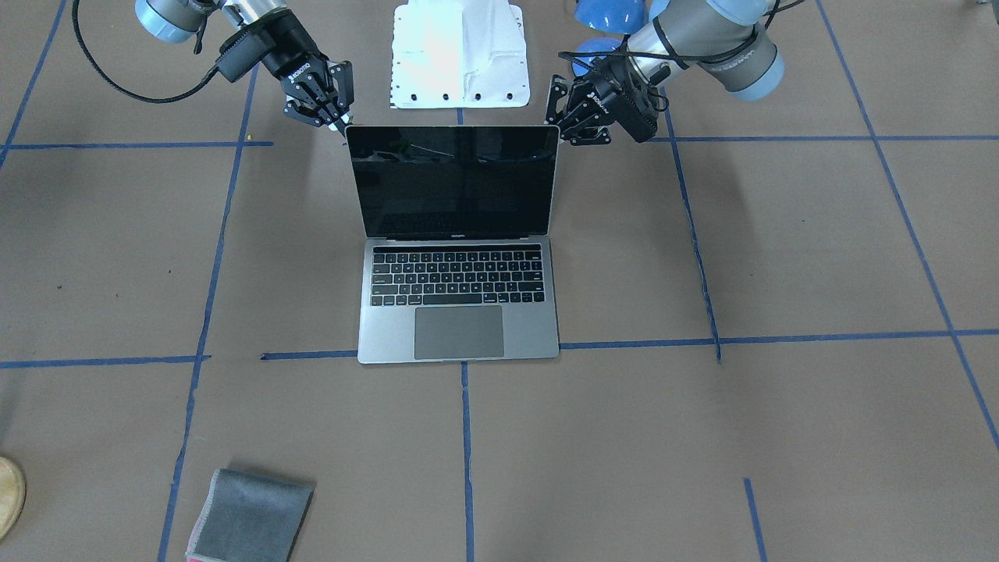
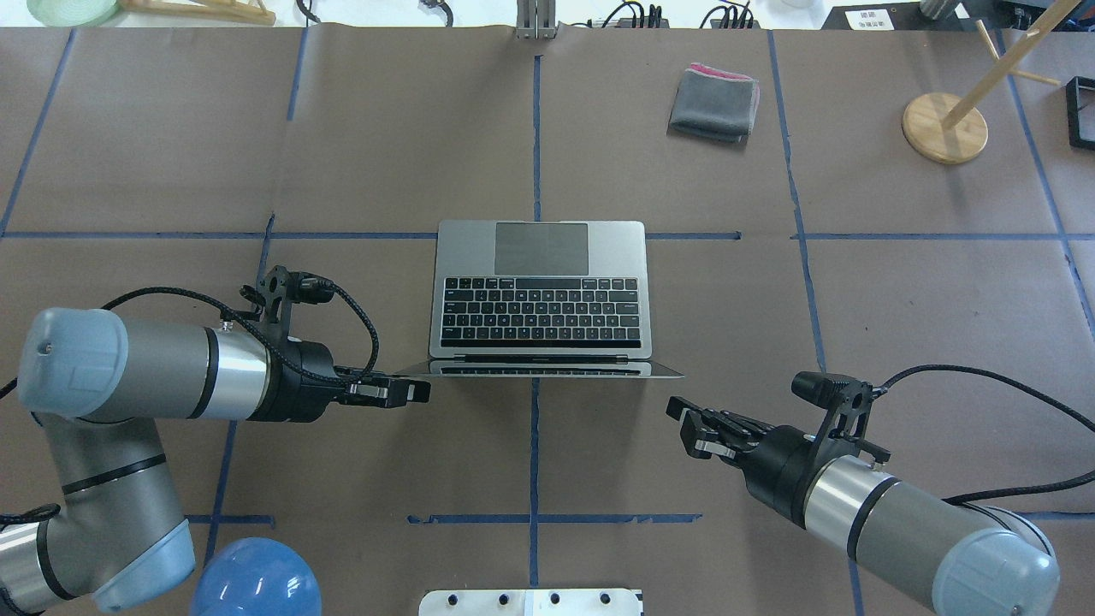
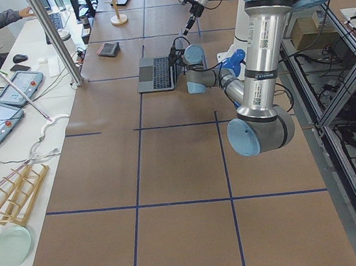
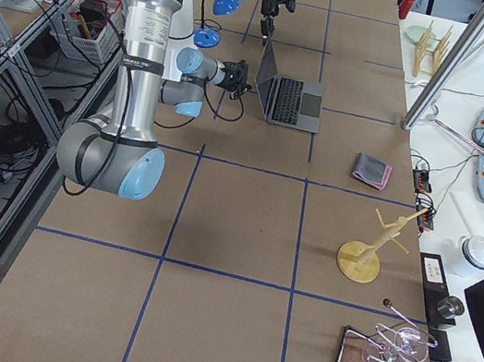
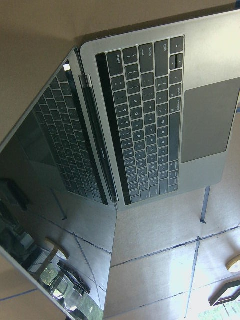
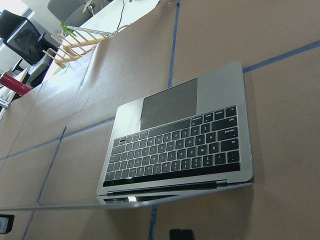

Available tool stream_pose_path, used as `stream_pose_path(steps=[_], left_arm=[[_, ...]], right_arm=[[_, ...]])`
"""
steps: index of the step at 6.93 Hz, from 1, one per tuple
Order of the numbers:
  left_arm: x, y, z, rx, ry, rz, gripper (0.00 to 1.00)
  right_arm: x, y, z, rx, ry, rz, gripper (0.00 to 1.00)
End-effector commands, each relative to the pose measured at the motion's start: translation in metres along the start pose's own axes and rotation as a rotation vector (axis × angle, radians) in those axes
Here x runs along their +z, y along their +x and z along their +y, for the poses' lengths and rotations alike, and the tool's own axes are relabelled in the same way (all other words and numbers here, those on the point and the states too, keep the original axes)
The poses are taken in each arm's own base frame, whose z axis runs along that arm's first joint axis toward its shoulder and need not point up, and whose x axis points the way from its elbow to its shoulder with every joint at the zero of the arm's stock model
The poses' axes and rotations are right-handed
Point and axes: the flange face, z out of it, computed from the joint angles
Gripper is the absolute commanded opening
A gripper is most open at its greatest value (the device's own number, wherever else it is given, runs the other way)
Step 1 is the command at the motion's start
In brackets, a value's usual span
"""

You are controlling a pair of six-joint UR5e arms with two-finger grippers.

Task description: Close laptop

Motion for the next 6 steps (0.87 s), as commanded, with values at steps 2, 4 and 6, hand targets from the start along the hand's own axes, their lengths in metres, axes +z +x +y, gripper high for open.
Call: stream_pose_path(steps=[2,4,6], left_arm=[[-0.007,-0.006,-0.013,-0.004,0.027,-0.013,0.0],[-0.009,-0.007,-0.022,-0.006,0.043,-0.022,0.0],[-0.01,-0.002,-0.041,-0.003,0.073,-0.022,0.0]], right_arm=[[0.004,-0.014,-0.007,0.017,0.019,-0.028,0.01],[0.005,-0.016,-0.009,0.02,0.022,-0.032,0.01],[0.007,-0.013,-0.021,0.02,0.048,-0.024,0.01]])
